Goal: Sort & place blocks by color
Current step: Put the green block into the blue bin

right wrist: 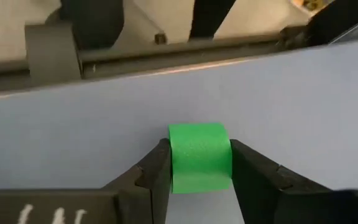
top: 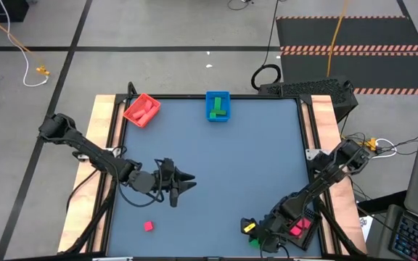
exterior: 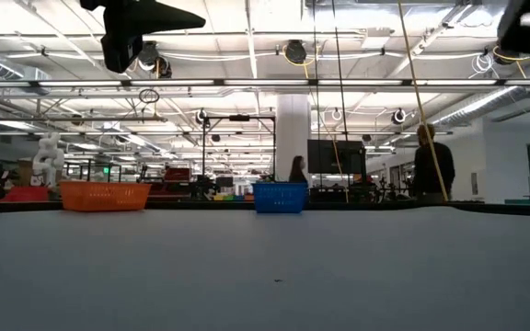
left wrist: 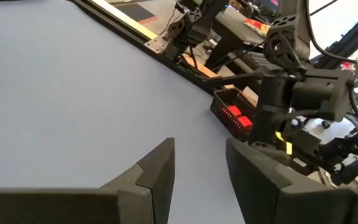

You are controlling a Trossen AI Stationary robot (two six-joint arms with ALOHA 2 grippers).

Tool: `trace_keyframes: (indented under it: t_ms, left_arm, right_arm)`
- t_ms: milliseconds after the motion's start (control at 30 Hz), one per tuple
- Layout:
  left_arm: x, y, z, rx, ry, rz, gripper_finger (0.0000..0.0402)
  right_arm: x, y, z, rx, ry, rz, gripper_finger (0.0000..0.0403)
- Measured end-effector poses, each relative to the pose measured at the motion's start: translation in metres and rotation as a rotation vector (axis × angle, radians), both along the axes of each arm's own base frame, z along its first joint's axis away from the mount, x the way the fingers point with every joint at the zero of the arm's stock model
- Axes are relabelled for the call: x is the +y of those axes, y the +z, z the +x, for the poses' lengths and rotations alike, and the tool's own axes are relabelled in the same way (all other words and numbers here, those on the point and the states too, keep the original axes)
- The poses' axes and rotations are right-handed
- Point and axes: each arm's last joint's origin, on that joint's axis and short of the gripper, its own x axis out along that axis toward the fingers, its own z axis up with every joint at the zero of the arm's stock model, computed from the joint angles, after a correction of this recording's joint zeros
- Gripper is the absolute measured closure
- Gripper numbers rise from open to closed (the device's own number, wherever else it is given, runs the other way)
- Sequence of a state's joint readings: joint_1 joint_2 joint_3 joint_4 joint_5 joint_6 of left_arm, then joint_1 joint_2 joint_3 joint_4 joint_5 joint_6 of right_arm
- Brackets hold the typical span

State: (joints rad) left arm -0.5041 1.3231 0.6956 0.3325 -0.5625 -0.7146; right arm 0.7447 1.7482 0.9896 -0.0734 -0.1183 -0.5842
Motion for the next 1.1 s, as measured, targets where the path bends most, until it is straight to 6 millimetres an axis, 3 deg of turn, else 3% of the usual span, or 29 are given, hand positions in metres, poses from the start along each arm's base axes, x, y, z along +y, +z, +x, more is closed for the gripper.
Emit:
trace_keyframes:
  t_ms: [467,800,1100]
  left_arm:
    - [0.001,0.000,0.000,0.001,0.005,0.040,0.0256]
    - [0.001,0.000,0.000,0.001,0.009,0.062,0.0256]
    - [0.001,-0.001,0.001,0.003,0.032,0.075,0.0256]
  right_arm:
    - [-0.004,0.035,-0.003,-0.122,-0.102,0.022,0.0274]
    - [-0.028,0.060,0.006,-0.199,-0.239,0.033,0.0273]
    - [-0.066,0.065,0.031,-0.195,-0.434,0.077,0.0271]
